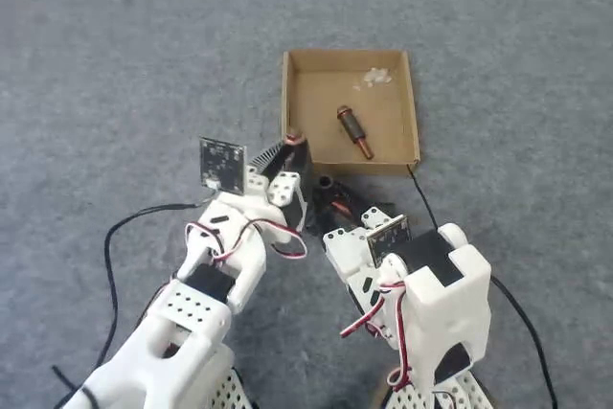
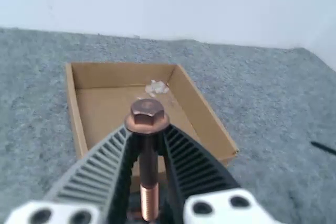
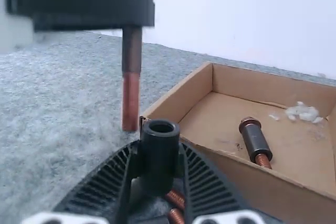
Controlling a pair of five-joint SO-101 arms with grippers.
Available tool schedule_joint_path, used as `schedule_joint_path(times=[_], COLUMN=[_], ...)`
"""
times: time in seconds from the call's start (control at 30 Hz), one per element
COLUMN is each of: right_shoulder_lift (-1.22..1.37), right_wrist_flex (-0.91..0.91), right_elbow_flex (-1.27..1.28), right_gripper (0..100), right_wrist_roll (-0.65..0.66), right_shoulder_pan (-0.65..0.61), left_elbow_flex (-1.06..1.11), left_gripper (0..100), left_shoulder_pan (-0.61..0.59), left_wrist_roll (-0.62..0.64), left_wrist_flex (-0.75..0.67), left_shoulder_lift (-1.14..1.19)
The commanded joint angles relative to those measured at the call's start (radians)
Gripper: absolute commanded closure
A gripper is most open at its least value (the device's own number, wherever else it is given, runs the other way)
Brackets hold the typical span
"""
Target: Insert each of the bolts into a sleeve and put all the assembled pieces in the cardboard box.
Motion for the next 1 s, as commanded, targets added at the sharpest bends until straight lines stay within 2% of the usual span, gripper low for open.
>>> schedule_joint_path(times=[0.0, 0.27, 0.4, 0.7, 0.97], right_shoulder_lift=[-0.007, -0.007, -0.007, -0.008, -0.008], right_wrist_flex=[0.001, 0.002, 0.047, 0.048, 0.048], right_elbow_flex=[-0.017, -0.015, -0.017, -0.017, -0.015], right_gripper=[99.3, 99.3, 99.3, 99.3, 99.3], right_wrist_roll=[0.018, 0.02, 0.021, 0.064, 0.068], right_shoulder_pan=[-0.016, -0.03, -0.031, -0.047, -0.047], left_elbow_flex=[0.019, 0.015, 0.039, 0.084, 0.11], left_gripper=[99, 99, 99, 99, 99], left_shoulder_pan=[0.025, 0.021, 0.017, 0.037, 0.041], left_wrist_roll=[-0.014, -0.012, -0.012, -0.009, -0.009], left_wrist_flex=[-0.1, -0.115, -0.103, 0.149, 0.048], left_shoulder_lift=[-0.038, -0.043, -0.135, -0.436, -0.324])
